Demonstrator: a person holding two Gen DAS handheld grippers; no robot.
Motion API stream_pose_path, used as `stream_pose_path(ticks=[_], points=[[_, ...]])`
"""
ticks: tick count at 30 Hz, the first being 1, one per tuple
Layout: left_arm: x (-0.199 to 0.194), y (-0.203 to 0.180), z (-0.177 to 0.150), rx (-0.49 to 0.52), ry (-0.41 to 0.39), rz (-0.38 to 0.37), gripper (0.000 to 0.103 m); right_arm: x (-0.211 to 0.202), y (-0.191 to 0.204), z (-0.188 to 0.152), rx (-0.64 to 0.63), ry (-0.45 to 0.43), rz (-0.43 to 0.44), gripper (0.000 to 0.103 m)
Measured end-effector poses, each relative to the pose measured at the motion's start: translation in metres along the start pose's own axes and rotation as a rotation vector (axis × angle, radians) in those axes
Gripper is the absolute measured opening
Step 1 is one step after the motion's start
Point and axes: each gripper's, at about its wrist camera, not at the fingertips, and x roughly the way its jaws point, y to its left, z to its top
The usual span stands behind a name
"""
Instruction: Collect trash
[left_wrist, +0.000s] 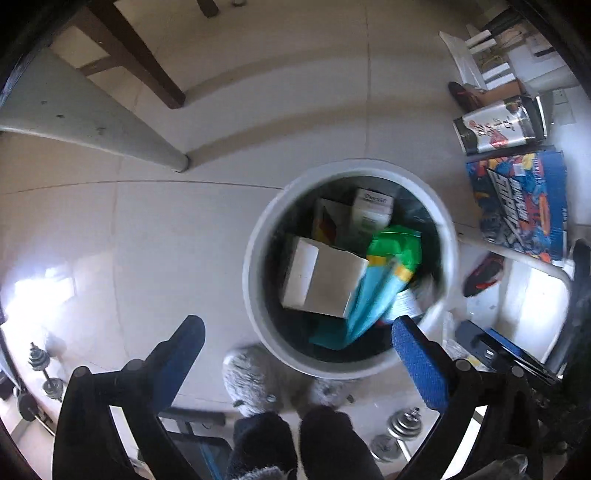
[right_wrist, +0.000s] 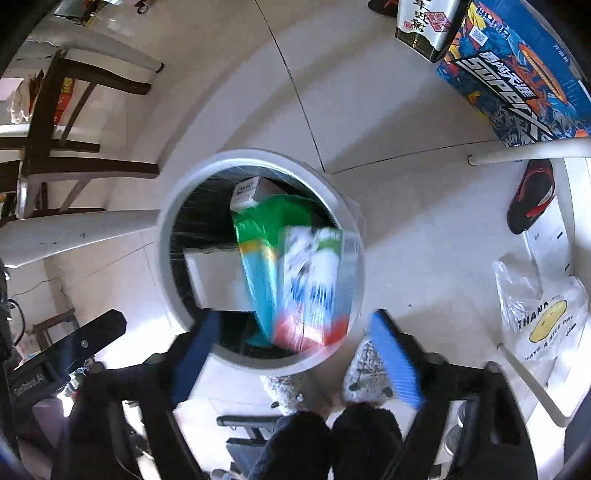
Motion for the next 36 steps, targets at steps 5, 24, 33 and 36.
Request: stream_pose_path(ticks=[5, 24, 33, 36], points=[[-0.029, 0.013, -0.02, -0.004, -0.05, 0.077, 0.103, -0.013, 0.006, -0.014, -0.039, -0.044, -0.108, 0.102], [-0.275, -0.018, -0.131, 0.072, -0.126, 0.038, 0.103, -0.283, 0.08, -0.125, -0.163, -0.184, -0.218, 0.103], [-0.413, -0.034, -0.191, 0.111, -0.22, -0.029, 0.103, -0.453, 0.117, -0.2, -0.195, -0.239, -0.157, 0.103], [-0.453, -0.035, -0.205, 0.104, -0.259, -0.08, 0.103, -0.498, 0.123, -0.222, -0.195, -0.264, -0.119, 0.103]])
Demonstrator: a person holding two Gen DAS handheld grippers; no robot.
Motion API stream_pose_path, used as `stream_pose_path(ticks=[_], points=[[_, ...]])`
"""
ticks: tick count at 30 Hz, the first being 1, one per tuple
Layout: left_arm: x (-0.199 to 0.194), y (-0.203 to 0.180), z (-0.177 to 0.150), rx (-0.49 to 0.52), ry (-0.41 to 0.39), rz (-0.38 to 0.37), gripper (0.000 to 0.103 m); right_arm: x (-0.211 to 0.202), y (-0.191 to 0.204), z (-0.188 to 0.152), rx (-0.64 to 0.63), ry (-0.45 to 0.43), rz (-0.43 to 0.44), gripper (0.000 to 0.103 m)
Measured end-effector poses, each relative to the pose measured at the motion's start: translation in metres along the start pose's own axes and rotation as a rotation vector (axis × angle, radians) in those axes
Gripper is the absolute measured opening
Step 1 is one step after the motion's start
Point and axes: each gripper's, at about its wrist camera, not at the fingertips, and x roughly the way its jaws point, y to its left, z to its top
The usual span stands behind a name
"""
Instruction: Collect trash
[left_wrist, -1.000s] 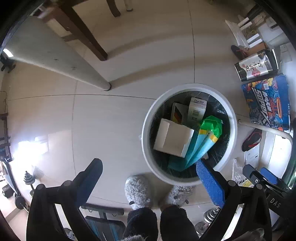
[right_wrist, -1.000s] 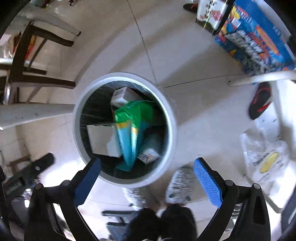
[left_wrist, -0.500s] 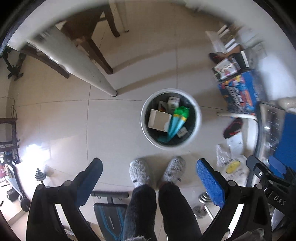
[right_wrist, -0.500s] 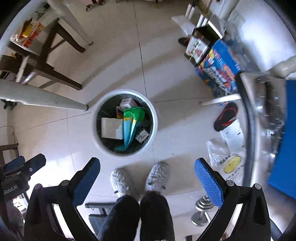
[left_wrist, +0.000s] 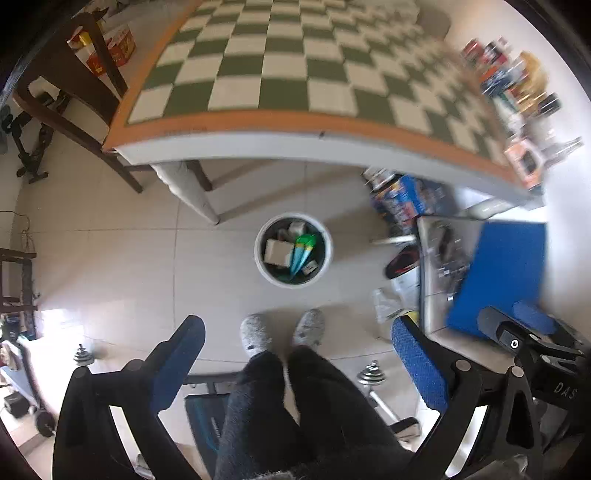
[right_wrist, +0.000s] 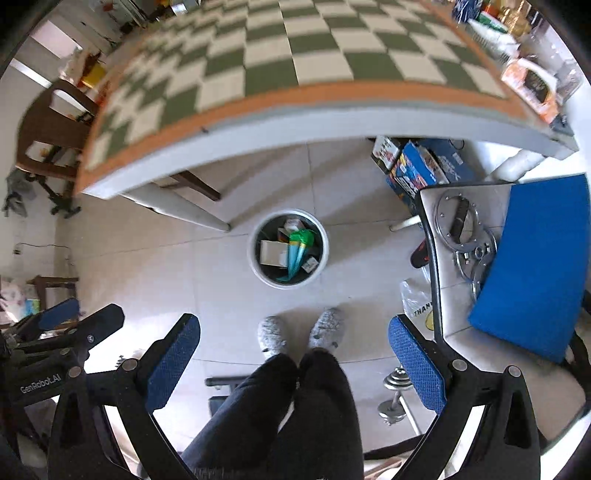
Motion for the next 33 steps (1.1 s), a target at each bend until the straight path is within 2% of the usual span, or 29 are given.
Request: stream_pose_path(ticks=[9, 15, 23, 33], points=[[-0.082, -0.006, -0.004, 0.006, -0.067, -0.152, 0.103, -0.115, 0.008, -0.01, -0.013, -0.074, 0.132, 0.103], [-0.131, -0.008, -0.011, 0.007, -0.127, -0.24, 0.103, -0.161, 0.016, -0.015, -0.062, -0.098, 0.198, 0.103], [-0.156, -0.005, -0.019, -0.012, -0.172, -0.28, 0.103, -0.192, 0.025, -0.015, -0.109, -0.107, 0.254, 0.103], [-0.164, -0.006, -0.026, 0.005, -0.172, -0.278, 0.103, -0.197, 0.026, -0.018, -0.128, -0.089, 0.284, 0.103]])
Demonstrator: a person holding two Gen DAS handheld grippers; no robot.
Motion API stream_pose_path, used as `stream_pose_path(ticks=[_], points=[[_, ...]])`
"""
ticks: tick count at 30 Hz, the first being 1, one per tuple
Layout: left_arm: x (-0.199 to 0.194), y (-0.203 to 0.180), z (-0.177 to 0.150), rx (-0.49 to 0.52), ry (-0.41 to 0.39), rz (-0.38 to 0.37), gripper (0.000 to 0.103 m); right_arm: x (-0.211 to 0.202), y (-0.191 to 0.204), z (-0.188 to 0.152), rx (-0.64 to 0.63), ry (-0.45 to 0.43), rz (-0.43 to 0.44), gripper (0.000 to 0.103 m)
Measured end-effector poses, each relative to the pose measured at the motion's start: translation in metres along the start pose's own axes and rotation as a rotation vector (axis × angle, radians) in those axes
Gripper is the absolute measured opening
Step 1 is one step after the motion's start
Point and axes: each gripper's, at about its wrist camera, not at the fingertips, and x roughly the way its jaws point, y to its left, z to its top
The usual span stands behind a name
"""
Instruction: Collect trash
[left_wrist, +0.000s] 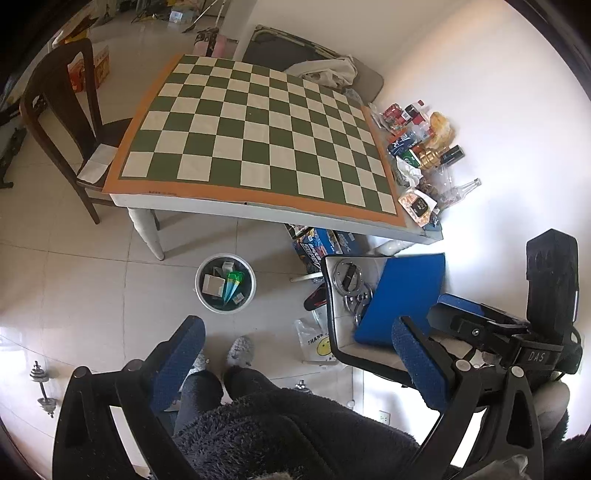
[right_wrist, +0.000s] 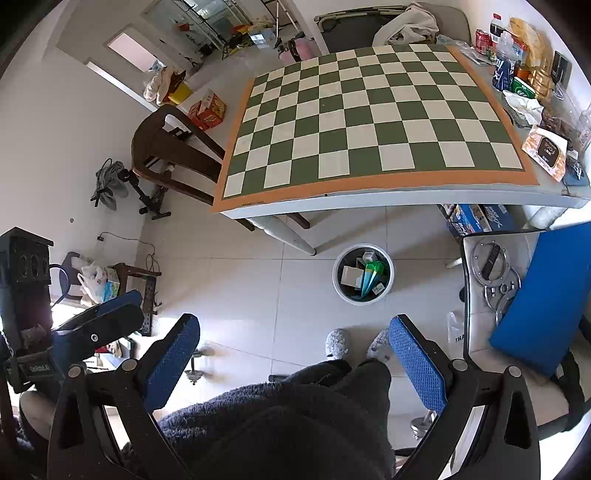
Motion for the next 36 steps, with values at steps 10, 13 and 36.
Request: stream_pose_path(ticks=[10, 13, 36], points=[[-0.002, 0.001, -0.001, 0.005, 0.0, 0.012, 0.103, 0.004, -0.001, -0.003, -0.011, 0.029, 0.011, 0.103], [-0.003, 0.002, 0.0, 0.007, 0.0, 0.01, 0.103, 0.005, -0.001, -0.003, -0.012, 0.033, 0.011, 0.103], [0.001, 0.011, -0.007, 0.022, 0.026, 0.031, 0.103, 0.009, -0.008, -0.006, -0.037, 0.083, -0.006, 0.103]])
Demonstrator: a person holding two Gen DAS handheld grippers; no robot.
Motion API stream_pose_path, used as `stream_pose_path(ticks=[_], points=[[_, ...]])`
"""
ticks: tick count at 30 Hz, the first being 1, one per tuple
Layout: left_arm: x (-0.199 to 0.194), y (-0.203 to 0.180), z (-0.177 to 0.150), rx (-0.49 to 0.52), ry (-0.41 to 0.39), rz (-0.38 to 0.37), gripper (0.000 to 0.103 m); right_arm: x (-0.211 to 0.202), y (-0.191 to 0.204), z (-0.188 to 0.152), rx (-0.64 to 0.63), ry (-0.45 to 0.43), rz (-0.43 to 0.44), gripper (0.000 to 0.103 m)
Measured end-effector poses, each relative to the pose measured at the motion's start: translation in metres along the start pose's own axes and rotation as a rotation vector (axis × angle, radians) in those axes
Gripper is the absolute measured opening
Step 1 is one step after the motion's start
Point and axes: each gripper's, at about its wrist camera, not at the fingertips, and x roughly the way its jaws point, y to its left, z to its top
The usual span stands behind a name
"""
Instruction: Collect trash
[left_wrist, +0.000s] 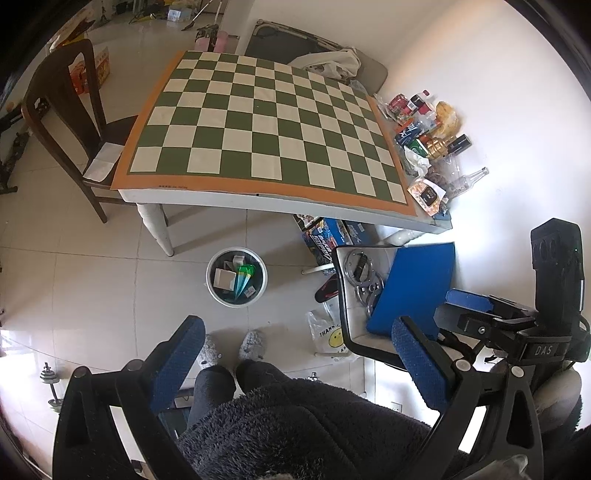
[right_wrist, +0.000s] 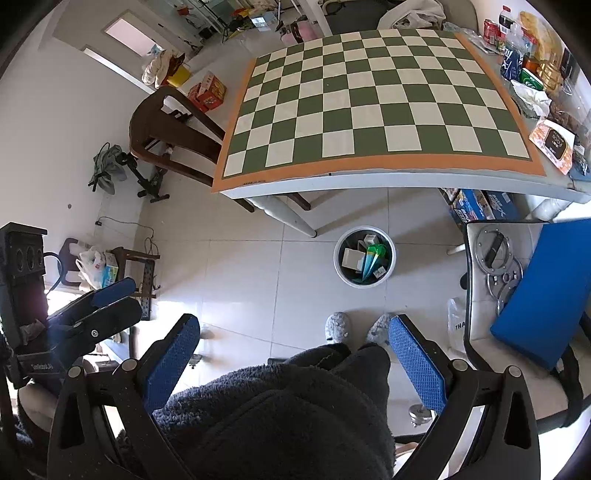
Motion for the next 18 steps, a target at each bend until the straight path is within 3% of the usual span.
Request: stream_pose_path(ticks=[18], points=[[0.0005, -0.0028, 0.001, -0.001, -0.002, -0.003, 0.103, -0.0017, -0.0035, -0.001, -0.009, 0.006, -0.008, 0.103]])
